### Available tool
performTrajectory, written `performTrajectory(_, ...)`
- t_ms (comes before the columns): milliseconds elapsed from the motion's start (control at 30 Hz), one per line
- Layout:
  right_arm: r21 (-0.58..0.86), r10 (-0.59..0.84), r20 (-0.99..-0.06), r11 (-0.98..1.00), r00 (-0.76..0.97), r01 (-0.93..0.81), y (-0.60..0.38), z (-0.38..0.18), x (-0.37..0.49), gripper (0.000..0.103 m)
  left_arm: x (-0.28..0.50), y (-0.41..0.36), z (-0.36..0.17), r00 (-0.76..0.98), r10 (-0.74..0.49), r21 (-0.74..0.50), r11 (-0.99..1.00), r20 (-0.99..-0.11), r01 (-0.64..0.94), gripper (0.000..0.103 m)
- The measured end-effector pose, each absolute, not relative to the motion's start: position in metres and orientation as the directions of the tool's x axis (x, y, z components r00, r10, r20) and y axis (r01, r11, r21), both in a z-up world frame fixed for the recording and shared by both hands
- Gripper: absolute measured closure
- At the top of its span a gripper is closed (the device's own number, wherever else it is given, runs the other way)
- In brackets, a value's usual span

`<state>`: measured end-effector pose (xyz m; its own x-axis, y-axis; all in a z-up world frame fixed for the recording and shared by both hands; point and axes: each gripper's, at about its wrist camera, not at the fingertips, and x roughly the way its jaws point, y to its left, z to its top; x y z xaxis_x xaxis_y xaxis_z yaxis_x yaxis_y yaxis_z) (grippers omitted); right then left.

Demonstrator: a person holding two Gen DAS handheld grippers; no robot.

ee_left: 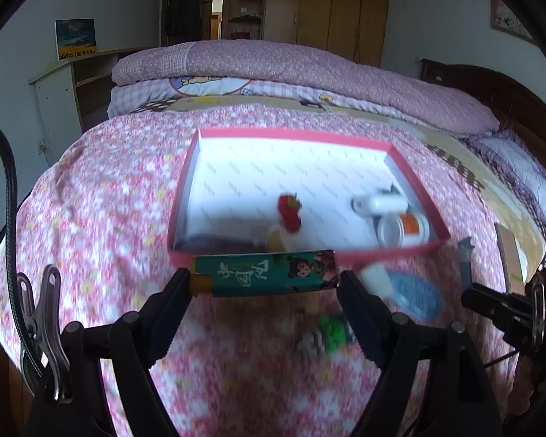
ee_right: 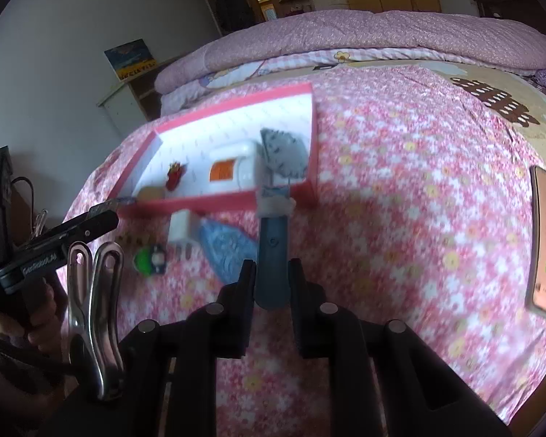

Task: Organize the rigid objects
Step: 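Carry the green tube into the box with the left tool while the right tool carries the blue stick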

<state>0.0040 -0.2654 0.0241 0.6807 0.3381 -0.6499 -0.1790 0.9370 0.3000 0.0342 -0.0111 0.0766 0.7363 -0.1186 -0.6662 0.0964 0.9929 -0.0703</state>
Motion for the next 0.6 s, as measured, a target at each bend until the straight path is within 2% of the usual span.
performTrajectory(600, 0.284, 0.342, -0.643, 0.937, 0.686, -0.201, -0.265, 0.039, 0.040, 0.084, 0.123, -0.016, 0.068, 0.717, -0.120, -0.063, 0.992, -0.687, 0.106, 0.019)
